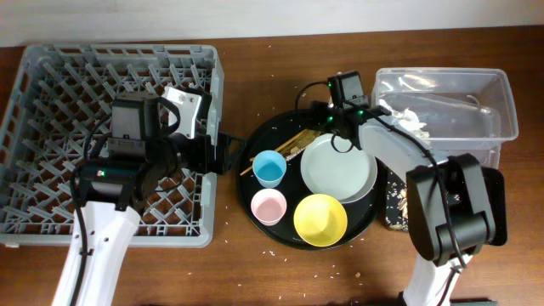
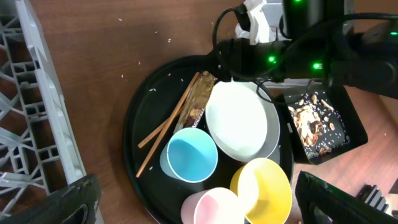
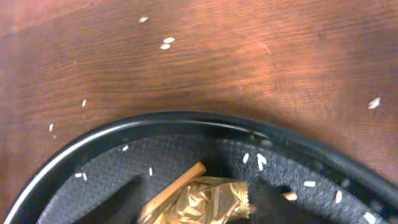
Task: Sort waste into correct bins and load items into the dishwasher rack
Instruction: 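Carry the tissue with the right gripper into the clear plastic bin, release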
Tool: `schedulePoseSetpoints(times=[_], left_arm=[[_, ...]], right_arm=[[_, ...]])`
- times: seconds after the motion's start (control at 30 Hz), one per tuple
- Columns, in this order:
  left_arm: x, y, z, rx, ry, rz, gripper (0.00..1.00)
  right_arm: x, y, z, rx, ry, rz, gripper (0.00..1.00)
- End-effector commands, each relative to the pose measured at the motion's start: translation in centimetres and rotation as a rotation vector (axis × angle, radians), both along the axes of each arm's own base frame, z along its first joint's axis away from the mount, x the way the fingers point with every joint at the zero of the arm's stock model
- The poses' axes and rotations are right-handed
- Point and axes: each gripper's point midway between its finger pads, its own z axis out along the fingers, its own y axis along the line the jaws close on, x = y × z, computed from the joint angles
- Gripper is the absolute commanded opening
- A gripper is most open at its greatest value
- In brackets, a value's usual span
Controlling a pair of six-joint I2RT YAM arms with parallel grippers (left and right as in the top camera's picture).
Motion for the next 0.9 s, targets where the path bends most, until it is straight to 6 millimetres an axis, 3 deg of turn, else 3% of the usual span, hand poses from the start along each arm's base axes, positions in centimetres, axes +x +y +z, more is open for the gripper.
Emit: schedulePoseSetpoints(times=[0.0, 0.13, 0.2, 0.23, 0.3, 0.37, 0.4, 0.47, 0.57, 0.6, 0.67, 0.7, 0.77, 0.8, 0.83, 0.87], left_arm=[[-0.1, -0.2, 0.6, -0.008, -0.015, -0.018, 0.99], [-0.2, -0.2, 0.5, -0.009, -0.008, -0.019, 0.99], [-0.3, -0.4, 0.6, -0.022, -0.005, -0.032, 0.99], [-0.4, -0.5, 0.7, -0.027, -0.003, -0.037, 0.99], [-0.5, -0.7, 0.7, -0.035, -0.001, -0.045, 0.99], [-0.6, -0.7, 0.7, -0.035, 0.002, -0.044, 0.99], [-0.6, -0.7, 0.7, -0.034, 0.003, -0.045, 0.99], [-0.6, -0.7, 0.7, -0.034, 0.003, -0.044, 0.99], [-0.6, -0.7, 0.7, -0.034, 0.003, -0.044, 0.99], [-0.6, -0.7, 0.7, -0.034, 0.003, -0.044, 0.99], [-0.6, -0.7, 0.7, -0.034, 0.003, -0.045, 0.99], [-0.6, -0.7, 0.7, -0.034, 0.003, -0.045, 0.99], [-0.6, -0.7, 0.7, -0.034, 0.003, -0.044, 0.99], [-0.6, -0.7, 0.7, -0.034, 0.002, -0.044, 0.99], [-0.6, -0.7, 0.7, -0.034, 0.001, -0.044, 0.99], [-0.5, -0.7, 0.8, -0.035, -0.002, -0.045, 0.99]], right_arm=[[-1.1, 0.1, -1.7, -0.007, 0.058, 0.005, 0.53], [-1.9, -0.2, -2.3, -0.01, 0.095, -0.017, 0.61], [-1.3, -0.6, -2.5, -0.034, 0.072, -0.034, 0.59], [-1.2, -0.7, -2.9, -0.04, 0.074, -0.038, 0.53], [-1.2, -0.7, -3.8, -0.042, 0.082, -0.037, 0.5], [-0.5, -0.2, -3.0, -0.017, 0.052, -0.028, 0.29], [0.0, 0.2, -1.6, 0.006, 0.023, -0.019, 0.23], [1.1, 0.6, 3.2, 0.031, -0.079, 0.002, 0.08], [1.4, 0.1, 11.4, 0.034, -0.256, 0.009, 0.04], [1.1, -0.9, 14.8, 0.027, -0.326, -0.003, 0.04], [0.5, -3.3, 18.4, 0.029, -0.39, -0.051, 0.04], [-0.1, -6.1, 20.5, 0.024, -0.42, -0.107, 0.04], [-1.2, -6.6, 19.9, 0.071, -0.359, -0.081, 0.04], [-2.4, -5.8, 17.8, 0.103, -0.261, -0.042, 0.12], [-3.2, -4.9, 15.6, 0.105, -0.174, -0.019, 0.34], [-3.4, -3.9, 13.7, 0.091, -0.125, 0.013, 0.45]])
